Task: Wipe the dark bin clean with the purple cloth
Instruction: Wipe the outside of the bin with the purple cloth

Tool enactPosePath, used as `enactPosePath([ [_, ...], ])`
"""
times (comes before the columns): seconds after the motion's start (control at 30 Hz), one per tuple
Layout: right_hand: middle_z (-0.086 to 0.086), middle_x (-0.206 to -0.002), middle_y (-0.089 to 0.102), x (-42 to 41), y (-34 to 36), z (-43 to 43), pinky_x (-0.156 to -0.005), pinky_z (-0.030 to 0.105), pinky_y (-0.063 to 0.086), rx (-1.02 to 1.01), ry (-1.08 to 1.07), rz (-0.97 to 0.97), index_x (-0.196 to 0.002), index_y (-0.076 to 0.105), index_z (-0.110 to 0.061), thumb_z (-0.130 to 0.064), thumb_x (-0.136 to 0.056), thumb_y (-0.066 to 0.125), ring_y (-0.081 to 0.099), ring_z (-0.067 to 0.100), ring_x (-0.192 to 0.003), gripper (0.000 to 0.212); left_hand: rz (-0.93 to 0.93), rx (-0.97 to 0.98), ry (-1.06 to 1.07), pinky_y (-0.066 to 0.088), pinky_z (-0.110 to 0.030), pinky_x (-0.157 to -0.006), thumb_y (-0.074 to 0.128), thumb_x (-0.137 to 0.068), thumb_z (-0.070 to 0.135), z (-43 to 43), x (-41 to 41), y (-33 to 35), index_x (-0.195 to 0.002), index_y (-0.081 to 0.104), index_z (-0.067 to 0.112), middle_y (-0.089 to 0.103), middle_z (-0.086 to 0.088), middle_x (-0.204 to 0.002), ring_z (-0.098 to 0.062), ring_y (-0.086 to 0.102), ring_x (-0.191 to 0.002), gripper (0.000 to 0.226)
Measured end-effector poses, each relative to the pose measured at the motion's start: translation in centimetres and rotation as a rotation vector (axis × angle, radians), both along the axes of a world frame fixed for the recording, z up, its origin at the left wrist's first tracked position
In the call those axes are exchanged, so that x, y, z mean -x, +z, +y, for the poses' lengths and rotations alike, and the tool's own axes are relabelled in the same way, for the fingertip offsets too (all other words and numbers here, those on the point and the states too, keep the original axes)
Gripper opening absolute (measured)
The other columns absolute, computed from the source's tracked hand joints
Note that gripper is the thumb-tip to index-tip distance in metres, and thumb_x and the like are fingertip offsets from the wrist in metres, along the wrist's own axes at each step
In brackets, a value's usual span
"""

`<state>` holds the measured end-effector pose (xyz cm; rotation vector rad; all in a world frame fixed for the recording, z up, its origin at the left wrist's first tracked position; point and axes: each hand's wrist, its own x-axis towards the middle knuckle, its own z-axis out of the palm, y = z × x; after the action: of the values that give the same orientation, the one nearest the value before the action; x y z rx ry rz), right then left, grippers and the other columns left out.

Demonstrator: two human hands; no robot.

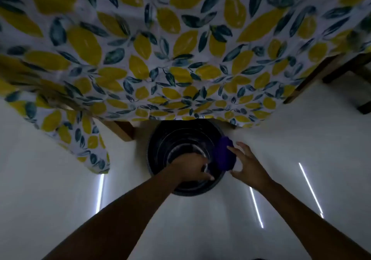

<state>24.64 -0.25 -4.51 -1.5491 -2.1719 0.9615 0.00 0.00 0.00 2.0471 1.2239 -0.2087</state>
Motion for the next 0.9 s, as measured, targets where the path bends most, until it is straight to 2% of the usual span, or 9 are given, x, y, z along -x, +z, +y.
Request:
enactPosePath([
  [0.07, 0.002, -0.152, 0.023, 0.1, -1.5, -0.1, -0.106, 0.015, 0.031, -0.095, 0.012, 0.038, -0.145, 0.038, -0.027, -0.018, -0.071, 0.082, 0.03, 0.008, -0.137, 0.087, -0.031, -0.03, -0.041, 0.046, -0.028, -0.075, 0.06, -0.081, 0.063, -0.2, -0.8, -1.8, -0.117, 0.061, 0.018, 0.067, -0.008, -0.109, -0.025, 0.063, -0.096, 0.057],
  [0.17, -0.004, -0.152, 0.023, 0.4, -3.7, -0.2, -0.104, 0.005, 0.027, -0.212, 0.043, 0.065, -0.145, 0.037, -0.027, -0.013, -0.073, 0.08, 0.027, -0.001, -0.138, 0.085, -0.098, -0.082, -0.054, 0.038, -0.024, -0.069, 0.067, -0.076, 0.061, -0.9, -2.1, -3.4, -0.116, 0.058, 0.019, 0.067, -0.002, -0.107, -0.017, 0.06, -0.087, 0.059],
  [0.27, 0.001, -0.149, 0.029, 0.2, -4.9, 0.1, -0.103, 0.007, 0.03, -0.283, 0.032, 0.076, -0.143, 0.041, -0.023, -0.005, -0.072, 0.078, 0.032, 0.007, -0.137, 0.082, -0.116, -0.117, -0.01, 0.037, -0.028, -0.059, 0.073, -0.071, 0.057, -0.8, -2.6, -4.0, -0.099, 0.05, 0.02, 0.06, 0.002, -0.091, -0.012, 0.051, -0.072, 0.052],
  [0.37, 0.004, -0.145, 0.035, 0.5, -5.0, 0.1, -0.103, 0.011, 0.035, -0.307, 0.022, 0.084, -0.139, 0.047, -0.019, 0.004, -0.071, 0.074, 0.038, 0.012, -0.134, 0.076, -0.072, -0.109, 0.006, 0.028, -0.025, -0.049, 0.071, -0.08, 0.038, -1.6, -3.3, -3.5, -0.087, 0.045, 0.014, 0.05, 0.001, -0.078, -0.014, 0.044, -0.065, 0.036],
  [0.47, 0.006, -0.138, 0.039, 1.2, -4.1, 0.7, -0.104, 0.023, 0.041, -0.282, 0.042, 0.095, -0.133, 0.053, -0.016, 0.006, -0.071, 0.073, 0.042, 0.018, -0.13, 0.069, -0.051, -0.16, 0.027, 0.037, -0.028, -0.052, 0.059, -0.082, 0.014, -3.1, -3.9, -3.2, -0.091, 0.05, 0.006, 0.059, -0.01, -0.081, -0.023, 0.053, -0.067, 0.015],
  [0.53, 0.006, -0.134, 0.041, 1.8, -3.2, 1.4, -0.103, 0.027, 0.043, -0.263, 0.068, 0.096, -0.13, 0.057, -0.015, 0.004, -0.071, 0.072, 0.045, 0.018, -0.125, 0.063, 0.011, -0.213, 0.057, 0.041, -0.03, -0.053, 0.054, -0.081, 0.01, -3.5, -3.7, -3.3, -0.1, 0.051, 0.003, 0.064, -0.018, -0.088, -0.032, 0.059, -0.07, 0.02],
  [0.63, 0.005, -0.127, 0.046, 2.7, -1.6, 2.8, -0.1, 0.029, 0.044, -0.279, 0.099, 0.089, -0.123, 0.063, -0.016, 0.001, -0.073, 0.07, 0.05, 0.017, -0.117, 0.054, 0.077, -0.32, 0.046, 0.032, -0.028, -0.048, 0.051, -0.085, 0.015, -2.7, -2.6, -2.0, -0.1, 0.056, 0.003, 0.066, -0.019, -0.091, -0.032, 0.059, -0.071, 0.019],
  [0.8, 0.002, -0.108, 0.051, 4.1, 1.8, 5.6, -0.087, 0.021, 0.042, -0.31, 0.069, 0.11, -0.112, 0.066, -0.01, -0.001, -0.079, 0.066, 0.055, 0.016, -0.098, 0.034, 0.152, -0.545, 0.15, 0.047, -0.038, -0.069, 0.044, -0.092, 0.033, -0.7, 0.2, 1.0, -0.102, 0.061, 0.016, 0.069, -0.013, -0.097, -0.036, 0.065, -0.087, 0.027],
  [0.9, 0.001, -0.1, 0.05, 4.8, 3.5, 6.7, -0.079, 0.018, 0.036, -0.333, 0.0, 0.128, -0.109, 0.065, -0.01, -0.002, -0.084, 0.062, 0.052, 0.014, -0.091, 0.026, 0.05, -0.544, 0.267, 0.049, -0.036, -0.072, 0.045, -0.097, 0.035, 1.0, 2.2, 2.5, -0.104, 0.062, 0.021, 0.069, -0.006, -0.099, -0.028, 0.064, -0.088, 0.024],
])
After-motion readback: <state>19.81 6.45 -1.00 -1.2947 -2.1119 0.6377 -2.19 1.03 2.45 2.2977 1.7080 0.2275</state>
